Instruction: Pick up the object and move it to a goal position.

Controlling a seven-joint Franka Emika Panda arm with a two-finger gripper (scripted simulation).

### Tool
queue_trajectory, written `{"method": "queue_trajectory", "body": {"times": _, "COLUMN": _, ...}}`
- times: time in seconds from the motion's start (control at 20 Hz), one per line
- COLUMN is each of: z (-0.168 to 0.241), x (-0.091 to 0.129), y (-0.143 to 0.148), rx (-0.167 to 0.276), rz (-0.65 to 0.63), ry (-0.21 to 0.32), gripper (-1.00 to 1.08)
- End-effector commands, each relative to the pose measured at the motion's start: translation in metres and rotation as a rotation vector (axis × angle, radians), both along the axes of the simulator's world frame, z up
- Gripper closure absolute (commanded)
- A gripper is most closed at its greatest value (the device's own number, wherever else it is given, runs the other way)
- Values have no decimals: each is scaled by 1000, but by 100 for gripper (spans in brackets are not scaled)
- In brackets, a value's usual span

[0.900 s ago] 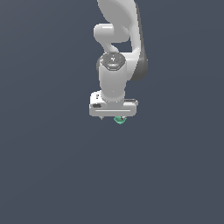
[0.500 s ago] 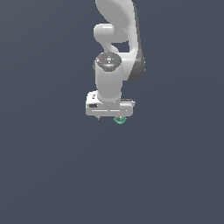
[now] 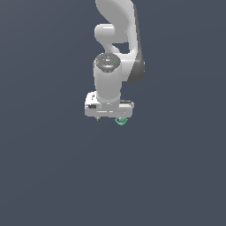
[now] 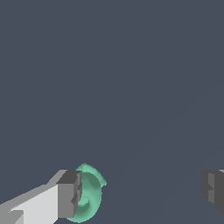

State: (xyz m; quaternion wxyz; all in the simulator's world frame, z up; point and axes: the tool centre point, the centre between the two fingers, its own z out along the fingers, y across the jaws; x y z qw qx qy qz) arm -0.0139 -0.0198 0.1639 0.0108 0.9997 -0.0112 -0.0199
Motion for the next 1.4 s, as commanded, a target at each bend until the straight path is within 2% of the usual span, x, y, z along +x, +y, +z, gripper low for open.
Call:
{"method": "queue_trajectory", "body": {"times": 0.0, "z": -2, "x": -2, "y": 2, "rx": 0, "rz": -16, "ry": -1, "gripper": -92}}
{"method": "queue_trajectory", "body": {"times": 0.5, "z": -19, "x": -19, "y": 20, "rx": 1, "rz": -161, "ry": -12, "gripper": -92}}
{"method": "queue_trajectory", "body": {"times": 1.35, "z": -59, "x": -72, "y": 58, "rx": 4, "rz": -554, "ry": -36, "gripper": -92}}
